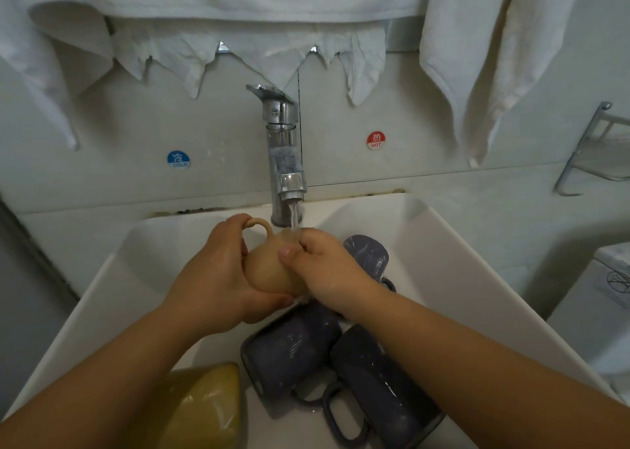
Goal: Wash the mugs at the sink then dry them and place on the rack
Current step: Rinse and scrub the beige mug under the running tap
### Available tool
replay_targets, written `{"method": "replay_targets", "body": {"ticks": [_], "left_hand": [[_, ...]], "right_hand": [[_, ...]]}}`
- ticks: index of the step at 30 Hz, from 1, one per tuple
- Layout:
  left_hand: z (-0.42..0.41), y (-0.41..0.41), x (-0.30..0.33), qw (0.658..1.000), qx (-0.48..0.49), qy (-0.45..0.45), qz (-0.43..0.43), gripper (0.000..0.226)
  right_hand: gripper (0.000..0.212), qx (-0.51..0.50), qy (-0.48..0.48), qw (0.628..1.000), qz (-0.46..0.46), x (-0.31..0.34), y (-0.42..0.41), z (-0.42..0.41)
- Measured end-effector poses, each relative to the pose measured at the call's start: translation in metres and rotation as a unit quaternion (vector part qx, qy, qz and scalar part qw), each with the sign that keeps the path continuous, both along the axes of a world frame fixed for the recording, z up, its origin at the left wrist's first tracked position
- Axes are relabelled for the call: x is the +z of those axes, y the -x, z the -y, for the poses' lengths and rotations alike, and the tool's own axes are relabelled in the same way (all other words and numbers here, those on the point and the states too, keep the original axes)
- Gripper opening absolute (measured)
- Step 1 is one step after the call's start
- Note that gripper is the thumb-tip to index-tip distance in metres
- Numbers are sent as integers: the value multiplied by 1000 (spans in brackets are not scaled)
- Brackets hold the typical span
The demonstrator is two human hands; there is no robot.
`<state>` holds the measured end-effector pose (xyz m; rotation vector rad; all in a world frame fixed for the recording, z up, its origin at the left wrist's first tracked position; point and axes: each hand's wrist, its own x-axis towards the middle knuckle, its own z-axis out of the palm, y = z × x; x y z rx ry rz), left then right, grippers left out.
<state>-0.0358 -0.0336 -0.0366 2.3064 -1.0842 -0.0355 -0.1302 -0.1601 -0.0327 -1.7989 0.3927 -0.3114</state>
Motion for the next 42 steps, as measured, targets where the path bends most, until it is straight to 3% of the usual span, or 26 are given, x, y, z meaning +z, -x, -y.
{"method": "replay_targets", "body": {"ticks": [3, 8, 14, 17, 19, 21, 23, 25, 26, 29, 31, 36, 38, 42], "left_hand": [[-1, 0, 2, 1000, -6, -6, 3, 116], [1, 6, 0, 999, -21, -21, 28, 118], [-3, 0, -6, 991, -44, -44, 122, 115], [-1, 2, -6, 989, -36, -54, 131, 116], [0, 3, -5, 995, -27, -49, 79, 115], [1, 3, -4, 999, -21, -29, 19, 102], [1, 1, -5, 999, -30, 19, -18, 71], [-1, -2, -6, 996, -52, 77, -4, 35], [-2, -5, -6, 994, -62, 95, 10, 29], [-3, -8, -8, 982, -106, 116, 107, 42], [-2, -7, -11, 969, -144, 125, 159, 35], [3, -4, -16, 962, -177, 112, 173, 27], [1, -1, -12, 973, -166, 98, 127, 22], [-3, -9, -8, 976, -69, 173, -111, 31]], "right_hand": [[17, -2, -9, 1000, 10, 2, 4, 4], [55, -73, -33, 997, -16, 1, -3, 3], [23, -59, -91, 993, -42, -5, -8, 5], [26, -70, -84, 993, -35, -3, -8, 6], [36, -81, -43, 996, -12, -3, -8, 5], [39, -78, -28, 996, 14, -3, -6, 3], [41, -58, -28, 998, 19, -5, -5, 1], [35, -41, -14, 999, 3, -7, -6, 1], [31, -36, -9, 999, -3, -7, -6, 1], [19, -21, -11, 1000, -4, -5, -7, 1], [21, -14, -29, 999, 0, -5, -9, 2], [34, -33, -88, 995, 10, -12, -7, 5], [36, -35, -80, 996, 10, -12, -7, 4], [27, -28, -44, 998, 25, -10, -6, 8]]}}
